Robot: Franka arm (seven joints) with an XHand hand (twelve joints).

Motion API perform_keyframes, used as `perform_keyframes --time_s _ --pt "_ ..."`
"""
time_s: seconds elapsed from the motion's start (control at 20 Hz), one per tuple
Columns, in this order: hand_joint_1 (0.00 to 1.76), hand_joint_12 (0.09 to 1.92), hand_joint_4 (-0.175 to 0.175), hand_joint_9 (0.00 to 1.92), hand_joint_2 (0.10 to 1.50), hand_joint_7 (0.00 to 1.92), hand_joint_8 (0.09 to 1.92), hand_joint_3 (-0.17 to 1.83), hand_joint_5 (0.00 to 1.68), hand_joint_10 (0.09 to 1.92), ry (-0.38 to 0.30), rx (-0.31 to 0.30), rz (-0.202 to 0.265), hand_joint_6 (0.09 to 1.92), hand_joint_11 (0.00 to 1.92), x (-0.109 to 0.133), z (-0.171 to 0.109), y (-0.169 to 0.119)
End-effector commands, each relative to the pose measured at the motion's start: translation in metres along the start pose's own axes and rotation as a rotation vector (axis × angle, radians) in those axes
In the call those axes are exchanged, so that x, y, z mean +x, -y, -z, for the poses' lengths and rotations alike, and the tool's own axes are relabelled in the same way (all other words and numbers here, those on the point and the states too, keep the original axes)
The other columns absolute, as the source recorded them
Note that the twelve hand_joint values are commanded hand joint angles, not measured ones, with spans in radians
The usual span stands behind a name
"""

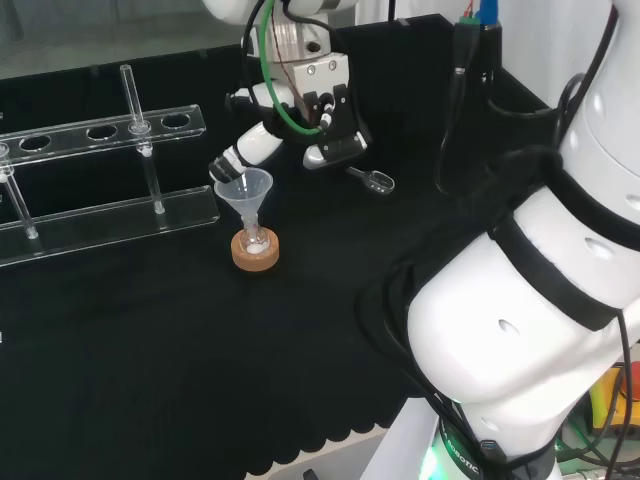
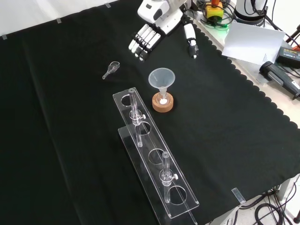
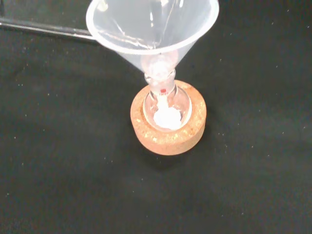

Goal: Remove the funnel from the round-bottom flask.

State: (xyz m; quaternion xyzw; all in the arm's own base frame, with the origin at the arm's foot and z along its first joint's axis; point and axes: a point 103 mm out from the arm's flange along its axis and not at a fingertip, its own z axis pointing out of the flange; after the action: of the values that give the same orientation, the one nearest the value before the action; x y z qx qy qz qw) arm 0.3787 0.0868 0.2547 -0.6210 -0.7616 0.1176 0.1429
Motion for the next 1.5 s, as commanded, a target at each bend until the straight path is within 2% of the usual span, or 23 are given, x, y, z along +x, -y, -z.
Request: perform_keyframes --time_s 0.05,0.5,1.0,1.5 --pt "0.41 0.09 -0.083 0.00 0.58 0.06 0.09 0.01 0.00 0.09 0.017 0.032 0.008 0.09 0.00 0.006 -0.016 -0.011" --pt "0.43 0.09 -0.115 0.00 0.59 0.08 0.09 0.02 0.00 0.09 0.027 0.050 -0.005 0.09 0.00 0.010 -0.034 -0.030" --pt "0.45 0.09 -0.132 0.00 0.60 0.12 0.09 0.02 0.00 0.09 0.057 0.043 -0.031 0.09 0.00 0.007 -0.038 -0.038" --pt "0.46 0.09 -0.138 0.02 0.60 0.16 0.09 0.02 0.00 0.09 0.081 0.064 -0.029 0.09 0.00 0.009 -0.042 -0.040"
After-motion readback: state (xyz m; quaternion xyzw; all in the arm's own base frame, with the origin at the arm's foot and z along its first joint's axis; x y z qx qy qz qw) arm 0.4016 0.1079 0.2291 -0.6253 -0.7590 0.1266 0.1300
